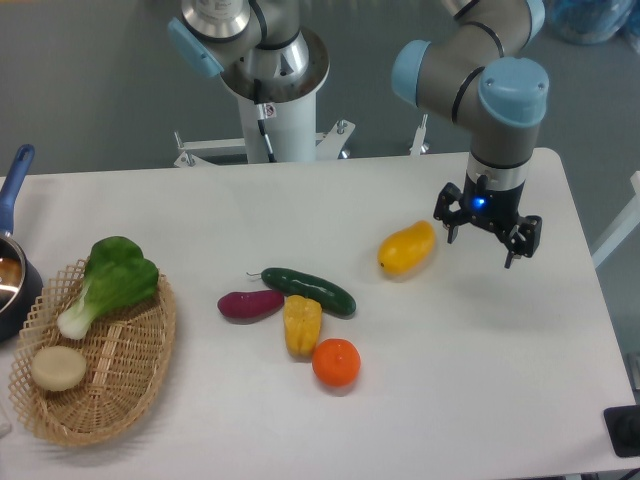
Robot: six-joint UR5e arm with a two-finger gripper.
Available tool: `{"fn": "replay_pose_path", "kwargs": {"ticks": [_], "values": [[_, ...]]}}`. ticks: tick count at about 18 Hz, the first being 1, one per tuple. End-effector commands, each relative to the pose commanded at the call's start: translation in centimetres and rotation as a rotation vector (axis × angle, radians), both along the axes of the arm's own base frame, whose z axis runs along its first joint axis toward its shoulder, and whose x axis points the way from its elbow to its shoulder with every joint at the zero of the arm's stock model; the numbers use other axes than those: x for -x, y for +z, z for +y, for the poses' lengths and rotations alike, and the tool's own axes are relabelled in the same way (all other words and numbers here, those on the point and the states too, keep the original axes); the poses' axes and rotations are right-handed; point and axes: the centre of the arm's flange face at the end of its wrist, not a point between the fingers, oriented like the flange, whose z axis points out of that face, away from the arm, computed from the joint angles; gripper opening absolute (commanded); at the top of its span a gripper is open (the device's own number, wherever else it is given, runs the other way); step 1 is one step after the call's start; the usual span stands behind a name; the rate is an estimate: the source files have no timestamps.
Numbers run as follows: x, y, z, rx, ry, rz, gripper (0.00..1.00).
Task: Pick up the mango from the table
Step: 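Move the open gripper over the yellow mango and lower toward it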
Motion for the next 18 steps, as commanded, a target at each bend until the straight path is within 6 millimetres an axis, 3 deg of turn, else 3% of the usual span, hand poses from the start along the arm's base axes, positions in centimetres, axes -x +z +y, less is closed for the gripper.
{"fn": "replay_pose_path", "kwargs": {"ticks": [8, 13, 18], "values": [[-0.2, -0.3, 0.0, -0.001, -0.007, -0.005, 1.0], [-1.2, -0.7, 1.2, 0.005, -0.026, -0.013, 1.0], [-2.2, -2.3, 0.0, 0.022, -0.014, -0.056, 1.0]]}}
